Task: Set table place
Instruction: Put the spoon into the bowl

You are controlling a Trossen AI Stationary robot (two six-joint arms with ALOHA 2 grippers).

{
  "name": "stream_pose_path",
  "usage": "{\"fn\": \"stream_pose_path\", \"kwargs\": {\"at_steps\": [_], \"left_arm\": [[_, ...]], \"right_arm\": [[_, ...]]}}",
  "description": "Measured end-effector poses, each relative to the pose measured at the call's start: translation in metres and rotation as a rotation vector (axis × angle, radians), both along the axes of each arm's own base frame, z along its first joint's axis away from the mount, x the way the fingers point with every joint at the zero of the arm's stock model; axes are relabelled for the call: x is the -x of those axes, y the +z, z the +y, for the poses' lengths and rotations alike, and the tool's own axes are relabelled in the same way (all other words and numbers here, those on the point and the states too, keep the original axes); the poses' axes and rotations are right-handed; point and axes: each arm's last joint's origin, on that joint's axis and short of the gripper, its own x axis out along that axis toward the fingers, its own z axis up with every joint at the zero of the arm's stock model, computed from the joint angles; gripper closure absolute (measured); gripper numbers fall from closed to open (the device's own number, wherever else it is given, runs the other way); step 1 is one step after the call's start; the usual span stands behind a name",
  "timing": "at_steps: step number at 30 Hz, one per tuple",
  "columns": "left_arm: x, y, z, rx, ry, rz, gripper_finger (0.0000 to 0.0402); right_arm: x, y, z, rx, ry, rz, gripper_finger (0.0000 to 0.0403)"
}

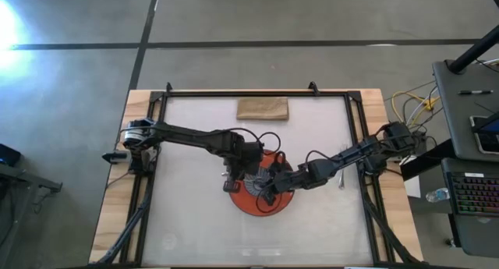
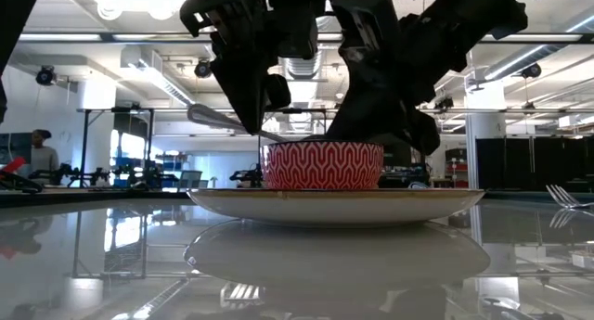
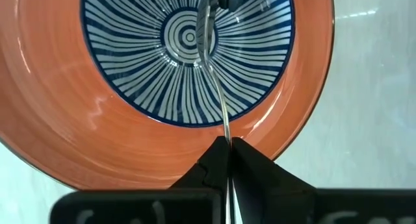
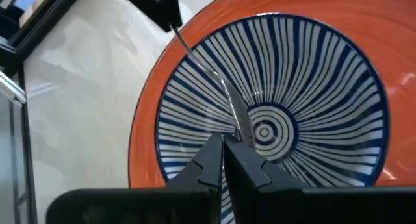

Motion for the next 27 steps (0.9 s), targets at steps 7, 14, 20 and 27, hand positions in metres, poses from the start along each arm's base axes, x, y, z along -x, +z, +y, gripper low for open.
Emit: {"fn": "stream_pose_path", "kwargs": {"at_steps": [7,14,20,27], "left_arm": [[0.0,0.001,-0.002,0.004,-0.002,-0.004,0.0401],[-0.003,0.009,-0.004,0.01,-0.007,-0.031,0.0401],[-0.005,0.012,-0.006,0.019,0.011,-0.039,0.0401],[-0.004,0.009,-0.007,0.025,0.029,-0.026,0.0401]], "right_arm": [[-0.001,0.0,-0.004,0.005,-0.073,-0.012,0.0394],[0.0,0.0,-0.006,0.003,-0.091,-0.004,0.0394],[0.002,-0.003,-0.007,0.005,-0.122,0.027,0.0394],[0.002,-0.003,-0.007,0.008,-0.122,0.033,0.0394]]}}
